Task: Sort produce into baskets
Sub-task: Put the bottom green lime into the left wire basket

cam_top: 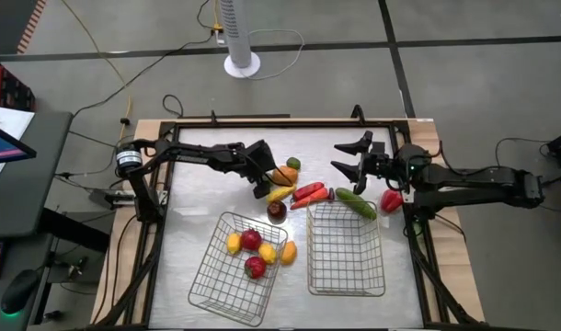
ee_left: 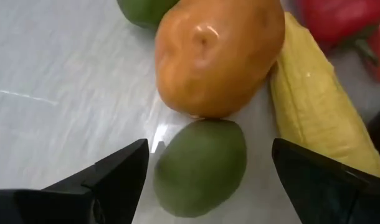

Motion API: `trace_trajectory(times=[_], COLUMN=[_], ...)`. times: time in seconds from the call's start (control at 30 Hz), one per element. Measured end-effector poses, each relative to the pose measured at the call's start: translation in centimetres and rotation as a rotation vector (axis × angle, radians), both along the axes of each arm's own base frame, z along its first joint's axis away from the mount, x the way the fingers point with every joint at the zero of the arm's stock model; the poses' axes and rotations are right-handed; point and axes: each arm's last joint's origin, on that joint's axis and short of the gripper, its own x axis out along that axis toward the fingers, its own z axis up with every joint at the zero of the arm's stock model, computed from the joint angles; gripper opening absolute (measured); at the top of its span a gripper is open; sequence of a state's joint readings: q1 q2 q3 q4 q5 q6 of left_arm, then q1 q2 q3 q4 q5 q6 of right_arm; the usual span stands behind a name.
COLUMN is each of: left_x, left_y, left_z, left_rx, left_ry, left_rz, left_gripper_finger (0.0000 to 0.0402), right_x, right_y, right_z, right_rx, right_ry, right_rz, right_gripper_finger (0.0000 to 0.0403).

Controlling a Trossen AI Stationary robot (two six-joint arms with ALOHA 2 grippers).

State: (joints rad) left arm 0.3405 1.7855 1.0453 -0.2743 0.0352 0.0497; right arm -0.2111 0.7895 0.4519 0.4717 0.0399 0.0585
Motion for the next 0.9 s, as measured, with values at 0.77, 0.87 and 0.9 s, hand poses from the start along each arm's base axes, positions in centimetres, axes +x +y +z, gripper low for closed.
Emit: trace_trajectory(times=[0.77,0.87,0.9], left_x=[-0.8,-1.1,-1.1], left_y=[0.0,-0.3,-0.4], left_z=[-0.1,0.8,1.5], left_rx=[0.116,0.150,0.170], left_ry=[0.116,0.170,0.180], left_rz=[-0.070,-0.079,-0.079], left_gripper_finger=[0.0162,0.0160,0.0161], right_x=[0.0,0.0,0.0], right_y=[0.1,0.1,0.1], right_z=[0.0,0.0,0.0], right_rx=[-0.008,-0.008,-0.008], right_ry=[0.002,0.004,0.006], right_rz=[0.012,0.013,0.013], right_gripper_finger=[0.0281,0.0281,0.0281])
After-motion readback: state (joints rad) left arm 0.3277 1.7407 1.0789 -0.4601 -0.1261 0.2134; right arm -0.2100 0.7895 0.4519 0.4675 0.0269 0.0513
